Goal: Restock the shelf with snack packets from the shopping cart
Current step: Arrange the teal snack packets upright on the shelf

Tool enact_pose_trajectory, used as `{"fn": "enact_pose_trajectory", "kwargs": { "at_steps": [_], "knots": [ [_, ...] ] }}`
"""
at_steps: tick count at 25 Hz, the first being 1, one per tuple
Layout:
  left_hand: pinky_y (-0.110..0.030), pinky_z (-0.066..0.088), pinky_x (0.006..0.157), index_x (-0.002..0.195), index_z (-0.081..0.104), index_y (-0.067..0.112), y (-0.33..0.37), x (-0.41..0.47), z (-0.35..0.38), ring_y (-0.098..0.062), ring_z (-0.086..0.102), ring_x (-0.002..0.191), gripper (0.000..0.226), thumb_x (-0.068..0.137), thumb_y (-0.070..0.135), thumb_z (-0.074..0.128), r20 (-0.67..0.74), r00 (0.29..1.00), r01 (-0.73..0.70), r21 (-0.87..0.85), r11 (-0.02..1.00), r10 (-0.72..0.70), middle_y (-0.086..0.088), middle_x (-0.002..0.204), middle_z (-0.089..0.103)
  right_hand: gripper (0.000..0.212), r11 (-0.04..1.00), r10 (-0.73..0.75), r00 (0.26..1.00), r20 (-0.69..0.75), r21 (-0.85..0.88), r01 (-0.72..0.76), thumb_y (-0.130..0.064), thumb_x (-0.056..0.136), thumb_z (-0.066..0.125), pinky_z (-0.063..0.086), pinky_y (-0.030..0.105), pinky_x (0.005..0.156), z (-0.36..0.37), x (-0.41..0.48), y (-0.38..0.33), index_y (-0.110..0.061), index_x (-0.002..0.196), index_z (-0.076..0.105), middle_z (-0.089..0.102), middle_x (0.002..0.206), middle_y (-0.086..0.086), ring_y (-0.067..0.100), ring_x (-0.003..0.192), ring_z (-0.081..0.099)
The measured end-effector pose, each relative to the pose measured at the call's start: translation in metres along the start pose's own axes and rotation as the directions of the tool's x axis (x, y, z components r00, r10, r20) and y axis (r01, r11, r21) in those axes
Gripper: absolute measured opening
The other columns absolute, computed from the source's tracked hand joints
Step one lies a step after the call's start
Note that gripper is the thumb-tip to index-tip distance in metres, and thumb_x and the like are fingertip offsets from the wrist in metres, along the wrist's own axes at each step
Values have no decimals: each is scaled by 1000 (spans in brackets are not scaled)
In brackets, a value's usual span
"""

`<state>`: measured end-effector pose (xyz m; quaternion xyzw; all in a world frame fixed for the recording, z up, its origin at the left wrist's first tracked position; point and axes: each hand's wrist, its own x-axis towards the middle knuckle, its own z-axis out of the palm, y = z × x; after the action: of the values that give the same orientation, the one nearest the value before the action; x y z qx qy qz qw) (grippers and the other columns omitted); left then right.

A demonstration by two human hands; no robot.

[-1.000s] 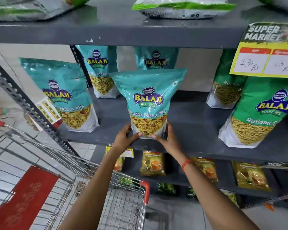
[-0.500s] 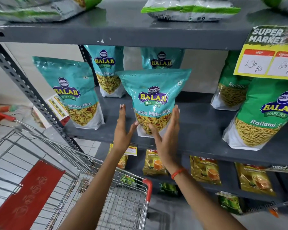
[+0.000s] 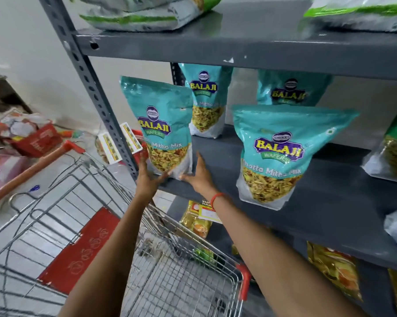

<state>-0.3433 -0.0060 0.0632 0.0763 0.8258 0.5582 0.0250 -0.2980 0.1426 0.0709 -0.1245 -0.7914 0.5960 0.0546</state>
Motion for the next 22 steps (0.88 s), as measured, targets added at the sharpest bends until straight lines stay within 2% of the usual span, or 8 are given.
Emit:
{"fn": "enact_pose_trajectory", "kwargs": {
  "at_steps": [2,5,12,17,20,22],
  "knots": [
    [-33,38,105,144,21,14,-12,19,-9,-22,42,130,93,70,8,77,117,993,14,-50,999,-8,-2,140,42,92,999,14,1000,19,46,-15,-4,72,76,37,30,104,4,12,11,-10,146,21,35,152,11,26,138,35],
    [-49,38,109,140,29,18,-22,32,-13,-24,48,126,85,70,5,76,151,988,41,-68,997,-30,-7,137,50,79,1000,18,999,-41,-1,-18,-7,75,73,41,38,105,14,22,22,-12,141,31,44,146,12,28,134,42],
    [-44,39,108,138,31,21,-25,29,-11,-21,48,125,81,72,11,76,147,989,18,-104,994,-2,-7,138,50,78,1000,-4,998,-66,-14,3,-14,75,74,39,50,109,23,30,40,-16,141,31,42,148,9,27,136,39],
    [-44,40,108,140,29,18,-25,24,-7,-23,46,126,81,73,13,75,129,991,-13,-89,996,24,-8,140,48,80,1000,-14,998,-56,-14,14,-18,75,74,39,51,109,22,30,46,-18,141,29,41,148,7,26,137,39],
    [-47,39,109,142,23,21,-22,22,-9,-22,44,128,85,75,16,74,160,987,-5,-71,997,16,-7,142,46,82,1000,-11,1000,-27,-14,11,-18,75,75,38,51,110,19,27,45,-18,142,27,39,149,8,26,138,37],
    [-44,31,113,146,11,22,-17,17,-7,-19,36,134,91,78,22,71,171,985,10,-40,999,-3,-5,148,37,88,1000,0,1000,-24,-22,-1,-19,74,76,35,50,113,17,22,39,-17,144,23,34,152,9,26,140,33]
  ]
}}
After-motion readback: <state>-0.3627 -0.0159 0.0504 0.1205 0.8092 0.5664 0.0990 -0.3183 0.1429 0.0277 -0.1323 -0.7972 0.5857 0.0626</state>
